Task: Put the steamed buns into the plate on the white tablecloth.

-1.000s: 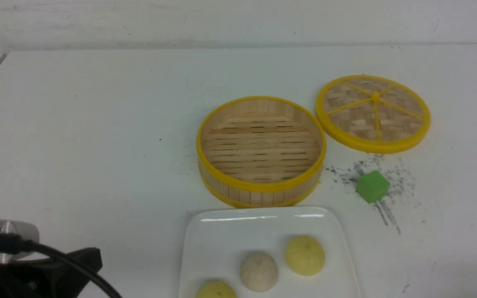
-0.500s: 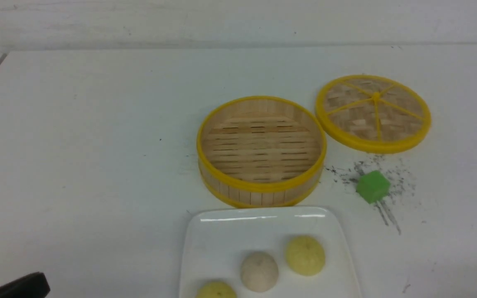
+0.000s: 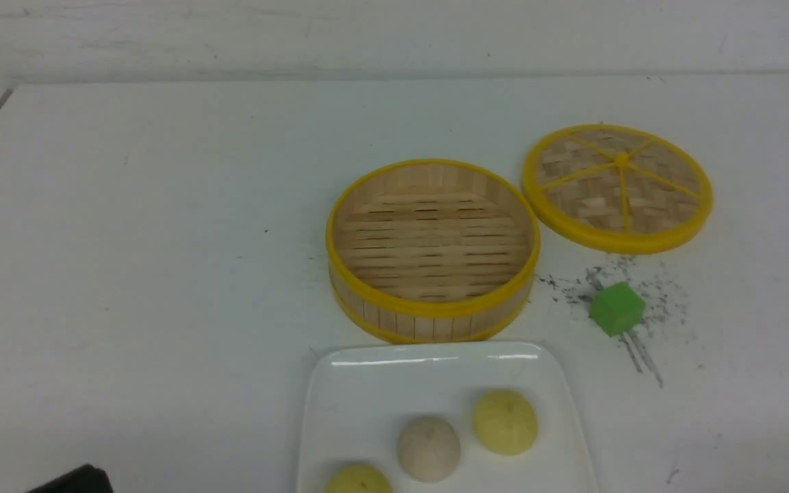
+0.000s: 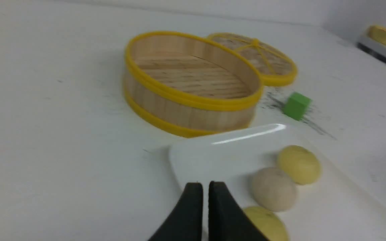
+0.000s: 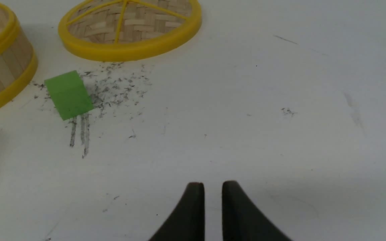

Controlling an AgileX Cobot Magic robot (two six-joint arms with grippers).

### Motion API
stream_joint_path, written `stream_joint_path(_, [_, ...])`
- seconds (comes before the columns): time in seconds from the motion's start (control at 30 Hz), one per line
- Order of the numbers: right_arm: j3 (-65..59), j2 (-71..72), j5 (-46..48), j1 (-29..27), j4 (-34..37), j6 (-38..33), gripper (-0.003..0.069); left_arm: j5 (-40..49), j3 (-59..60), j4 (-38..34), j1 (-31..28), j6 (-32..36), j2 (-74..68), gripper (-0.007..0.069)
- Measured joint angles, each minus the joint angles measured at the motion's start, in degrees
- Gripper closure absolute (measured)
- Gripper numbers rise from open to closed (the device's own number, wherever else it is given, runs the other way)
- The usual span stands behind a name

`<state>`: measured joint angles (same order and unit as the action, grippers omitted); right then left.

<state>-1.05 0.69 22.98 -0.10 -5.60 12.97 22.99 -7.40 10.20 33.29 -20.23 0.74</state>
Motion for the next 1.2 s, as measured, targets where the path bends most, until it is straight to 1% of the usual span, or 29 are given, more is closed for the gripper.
stream_joint_path(0.03, [0.0, 0.0, 0.0, 0.0, 0.0, 0.0, 0.0554, -0.06, 0.2, -0.05, -1.41, 1.33, 0.0, 0.0566])
stream_joint_path(0.07, [0.0, 0.0, 0.0, 0.0, 0.0, 0.0, 0.0552, -0.33, 1.21, -0.05, -7.95, 4.23, 0.0, 0.0563])
stream_joint_path(0.1, [0.0, 0.0, 0.0, 0.0, 0.0, 0.0, 0.055, -0.34, 1.7, -0.05, -10.81, 5.22, 0.0, 0.0561])
stream_joint_path(0.2, [0.0, 0.0, 0.0, 0.0, 0.0, 0.0, 0.0547, -0.41, 3.31, -0.05, -20.19, 6.46, 0.0, 0.0559])
stream_joint_path(0.23, [0.0, 0.0, 0.0, 0.0, 0.0, 0.0, 0.0547, -0.48, 3.52, -0.05, -21.98, 6.45, 0.0, 0.0558])
stream_joint_path(0.27, [0.0, 0.0, 0.0, 0.0, 0.0, 0.0, 0.0545, -0.56, 4.53, -0.05, -26.25, 6.45, 0.0, 0.0555])
stream_joint_path(0.3, [0.0, 0.0, 0.0, 0.0, 0.0, 0.0, 0.0545, -0.61, 4.65, -0.05, -26.73, 6.45, 0.0, 0.0555])
stream_joint_path(0.33, [0.0, 0.0, 0.0, 0.0, 0.0, 0.0, 0.0543, -0.94, 5.8, -0.05, -29.96, 6.46, 0.0, 0.0554])
stream_joint_path(0.37, [0.0, 0.0, 0.0, 0.0, 0.0, 0.0, 0.0542, -1.31, 6.66, -0.05, -31.37, 6.46, 0.0, 0.0552])
stream_joint_path(0.47, [0.0, 0.0, 0.0, 0.0, 0.0, 0.0, 0.0538, -2.42, 8.7, -0.05, -32.78, 6.64, 0.0, 0.0552])
stream_joint_path(1.2, [0.0, 0.0, 0.0, 0.0, 0.0, 0.0, 0.0514, -1.78, 8.94, 0.69, -32.89, 7.22, 0.0, 0.0535])
